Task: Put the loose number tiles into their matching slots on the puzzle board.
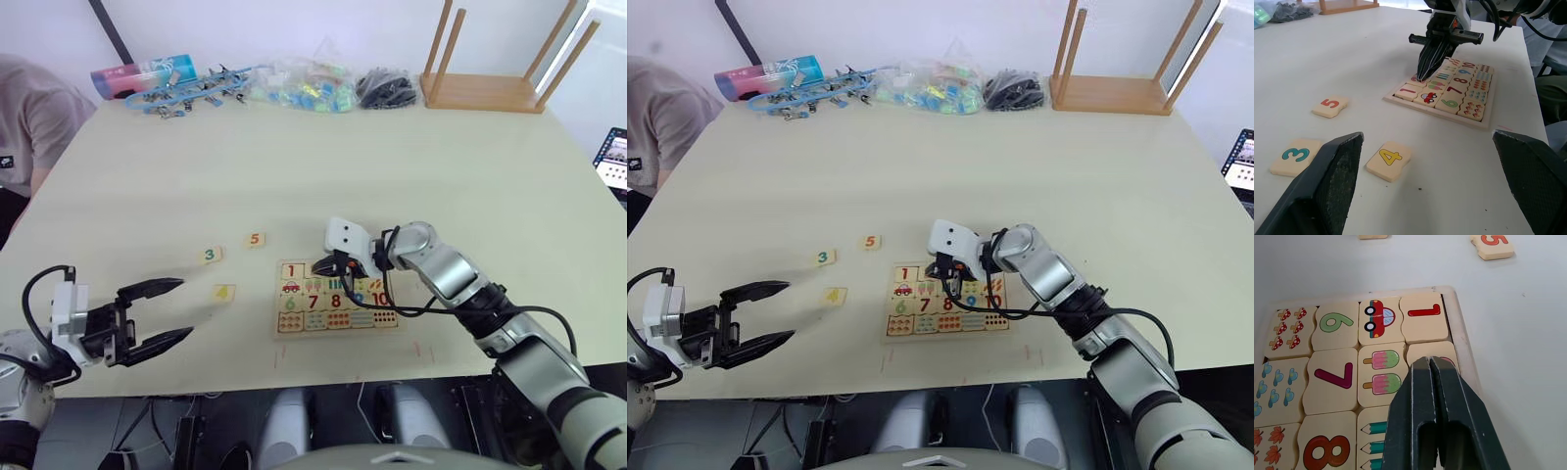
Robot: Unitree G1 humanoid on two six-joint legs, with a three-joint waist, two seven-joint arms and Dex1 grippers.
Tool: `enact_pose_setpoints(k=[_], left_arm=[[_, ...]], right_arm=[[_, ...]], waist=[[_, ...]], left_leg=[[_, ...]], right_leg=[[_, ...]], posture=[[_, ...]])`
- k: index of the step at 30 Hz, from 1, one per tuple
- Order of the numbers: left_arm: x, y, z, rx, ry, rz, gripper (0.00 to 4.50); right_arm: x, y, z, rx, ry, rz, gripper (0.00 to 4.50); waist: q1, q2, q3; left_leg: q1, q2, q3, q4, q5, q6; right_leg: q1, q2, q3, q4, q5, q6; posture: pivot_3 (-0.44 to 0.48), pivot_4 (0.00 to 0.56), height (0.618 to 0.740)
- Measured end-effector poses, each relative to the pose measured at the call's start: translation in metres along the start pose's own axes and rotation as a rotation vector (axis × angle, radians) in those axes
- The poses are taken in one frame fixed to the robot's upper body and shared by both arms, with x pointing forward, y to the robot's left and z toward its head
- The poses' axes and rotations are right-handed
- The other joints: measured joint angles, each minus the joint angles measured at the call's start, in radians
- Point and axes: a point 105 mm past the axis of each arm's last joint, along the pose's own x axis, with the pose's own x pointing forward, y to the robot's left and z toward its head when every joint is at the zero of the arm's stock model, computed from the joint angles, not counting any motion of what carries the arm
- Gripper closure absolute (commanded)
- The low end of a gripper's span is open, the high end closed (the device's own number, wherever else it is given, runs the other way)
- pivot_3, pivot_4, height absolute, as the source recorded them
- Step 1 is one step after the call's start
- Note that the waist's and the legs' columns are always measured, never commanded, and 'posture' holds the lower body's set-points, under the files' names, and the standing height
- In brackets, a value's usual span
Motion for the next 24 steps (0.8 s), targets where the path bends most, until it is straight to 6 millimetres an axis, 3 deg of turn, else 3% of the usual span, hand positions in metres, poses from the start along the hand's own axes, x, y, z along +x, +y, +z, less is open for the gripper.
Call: enact_pose_setpoints(k=[6,11,20,23,24], left_arm=[[-0.001,0.005,-0.005,-0.035,-0.008,0.031,0.0],[-0.003,0.005,-0.011,-0.07,0.03,0.035,0.0],[-0.004,0.013,-0.018,-0.093,0.061,0.072,0.0],[-0.007,0.015,-0.022,-0.101,0.072,0.094,0.0],[-0.009,0.015,-0.024,-0.106,0.08,0.104,0.0]], right_arm=[[-0.017,0.001,0.007,0.062,-0.158,-0.036,4.48],[-0.059,-0.005,0.02,0.016,-0.261,-0.123,4.48],[-0.128,0.008,-0.013,0.115,-0.312,-0.38,4.48],[-0.153,0.022,-0.039,0.164,-0.285,-0.472,3.73],[-0.16,0.027,-0.05,0.195,-0.264,-0.497,3.22]], waist=[[0.006,0.0,0.0],[0.005,-0.002,-0.001],[0.025,-0.005,-0.003],[0.032,-0.004,-0.003],[0.032,-0.005,-0.003]], left_leg=[[-0.001,0.0,-0.001,0.001,0.0,-0.001],[-0.001,-0.001,-0.001,0.001,0.0,0.0],[-0.001,-0.001,-0.002,0.001,0.0,0.0],[-0.001,-0.001,-0.002,0.001,0.0,0.0],[0.0,-0.001,-0.002,0.001,0.0,0.0]], right_leg=[[0.0,0.0,-0.001,-0.001,0.0,0.0],[0.0,0.001,-0.001,0.0,0.0,0.0],[0.002,0.001,-0.002,-0.002,0.0,0.0],[0.003,0.0,-0.002,-0.002,0.0,0.0],[0.003,0.0,-0.002,-0.002,0.0,0.0]], posture=[[0.0,0.15,0.737],[0.0,0.15,0.737],[0.0,0.15,0.737],[0.0,0.15,0.737],[0.0,0.15,0.737]])
